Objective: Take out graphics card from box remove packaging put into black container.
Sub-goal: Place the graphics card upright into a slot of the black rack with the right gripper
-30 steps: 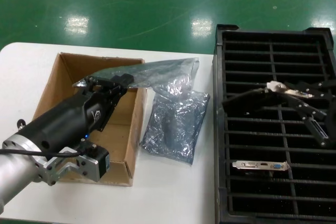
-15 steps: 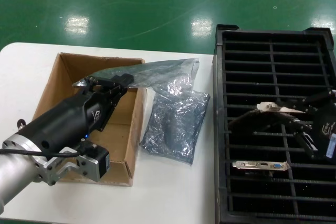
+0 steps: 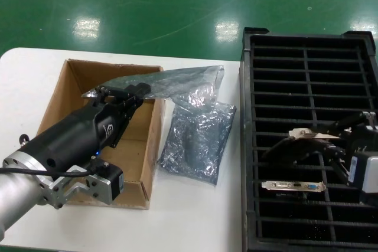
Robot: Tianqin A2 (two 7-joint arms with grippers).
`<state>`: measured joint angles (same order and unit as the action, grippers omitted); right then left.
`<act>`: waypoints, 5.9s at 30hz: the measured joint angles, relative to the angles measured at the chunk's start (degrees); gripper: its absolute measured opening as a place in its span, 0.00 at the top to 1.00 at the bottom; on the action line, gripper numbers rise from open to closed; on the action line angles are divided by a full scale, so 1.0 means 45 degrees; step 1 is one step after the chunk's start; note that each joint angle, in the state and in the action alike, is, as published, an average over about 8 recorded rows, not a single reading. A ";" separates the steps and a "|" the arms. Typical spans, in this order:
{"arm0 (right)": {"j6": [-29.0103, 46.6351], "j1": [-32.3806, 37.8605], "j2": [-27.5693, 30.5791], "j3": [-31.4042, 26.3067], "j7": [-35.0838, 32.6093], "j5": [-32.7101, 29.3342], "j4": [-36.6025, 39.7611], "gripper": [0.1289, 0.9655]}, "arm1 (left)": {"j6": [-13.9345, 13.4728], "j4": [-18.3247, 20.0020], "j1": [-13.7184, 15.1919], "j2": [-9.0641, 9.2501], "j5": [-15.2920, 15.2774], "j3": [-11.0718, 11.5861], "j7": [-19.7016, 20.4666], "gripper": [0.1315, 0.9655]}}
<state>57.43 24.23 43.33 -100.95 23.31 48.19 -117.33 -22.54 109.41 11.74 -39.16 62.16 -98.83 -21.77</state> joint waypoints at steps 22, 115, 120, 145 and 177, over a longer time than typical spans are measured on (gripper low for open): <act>0.1076 0.0371 0.0108 -0.0097 -0.0278 0.0072 -0.0148 0.94 | 0.0000 0.0000 0.0000 0.0000 0.0000 0.0000 0.0000 0.99; 0.0874 0.0445 -0.0278 -0.0292 -0.1184 -0.0461 0.0485 0.94 | 0.0000 0.0000 0.0000 0.0000 0.0000 0.0000 0.0000 0.99; 0.0994 0.0397 -0.0177 -0.0179 -0.1078 -0.0598 0.0404 0.94 | 0.0000 0.0000 0.0000 0.0000 0.0000 0.0000 0.0000 0.99; 0.1199 0.0914 -0.0944 -0.0113 -0.0386 -0.1185 -0.0149 0.94 | 0.0000 0.0000 0.0000 0.0000 0.0000 0.0000 0.0000 0.99; 0.1889 0.1098 -0.2057 -0.0482 -0.0161 -0.2924 0.0705 0.94 | 0.0000 0.0000 0.0000 0.0000 0.0000 0.0000 0.0000 0.99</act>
<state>65.93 29.18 34.08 -103.12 22.59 35.04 -114.16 -22.54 109.41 11.74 -39.16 62.16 -98.83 -21.77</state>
